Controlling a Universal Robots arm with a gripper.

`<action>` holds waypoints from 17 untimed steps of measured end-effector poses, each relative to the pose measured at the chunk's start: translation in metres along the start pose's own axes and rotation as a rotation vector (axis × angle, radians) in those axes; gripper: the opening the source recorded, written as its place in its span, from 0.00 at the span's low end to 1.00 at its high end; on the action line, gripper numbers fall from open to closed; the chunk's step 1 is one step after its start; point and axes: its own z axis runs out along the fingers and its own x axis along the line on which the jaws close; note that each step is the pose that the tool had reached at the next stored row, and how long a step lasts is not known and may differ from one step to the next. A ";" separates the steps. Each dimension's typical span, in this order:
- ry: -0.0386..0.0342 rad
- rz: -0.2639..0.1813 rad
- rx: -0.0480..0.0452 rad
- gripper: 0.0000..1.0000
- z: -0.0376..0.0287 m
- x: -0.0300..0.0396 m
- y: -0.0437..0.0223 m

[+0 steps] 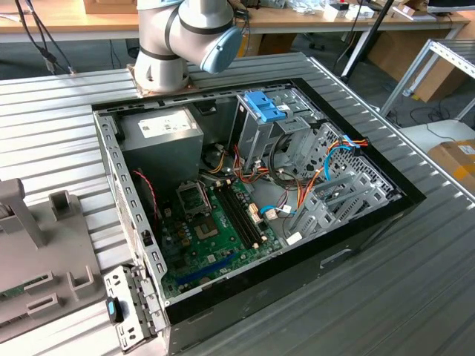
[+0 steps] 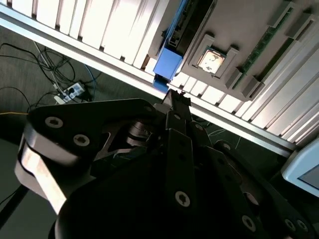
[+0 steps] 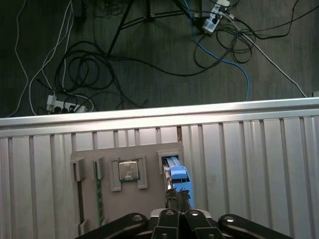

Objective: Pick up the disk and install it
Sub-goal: 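Pick up the disk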

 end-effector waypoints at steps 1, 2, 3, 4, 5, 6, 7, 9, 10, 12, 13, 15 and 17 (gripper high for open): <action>0.0000 0.000 0.0000 0.11 0.0000 0.0000 0.0000; 0.0000 0.000 -0.0001 0.11 0.0000 0.0000 0.0000; 0.0000 0.000 0.0000 0.11 0.0000 0.0000 0.0000; 0.0000 0.000 0.0000 0.11 0.0000 0.0000 0.0000; 0.0000 0.000 0.0000 0.11 0.0000 0.0000 0.0000; 0.0000 0.000 0.0000 0.11 0.0000 0.0000 0.0000; 0.0000 0.000 0.0000 0.11 0.0000 0.0000 0.0000; 0.0001 -0.002 -0.0001 0.11 0.0000 -0.0002 0.0000; 0.0001 -0.004 0.0000 0.11 0.0000 -0.0006 -0.0002; 0.0004 -0.009 -0.0002 0.11 0.0000 -0.0015 -0.0008; 0.0005 -0.012 -0.0003 0.11 0.0000 -0.0020 -0.0011; 0.0006 -0.014 -0.0003 0.11 0.0000 -0.0023 -0.0011; 0.0006 -0.014 -0.0004 0.11 0.0000 -0.0030 -0.0011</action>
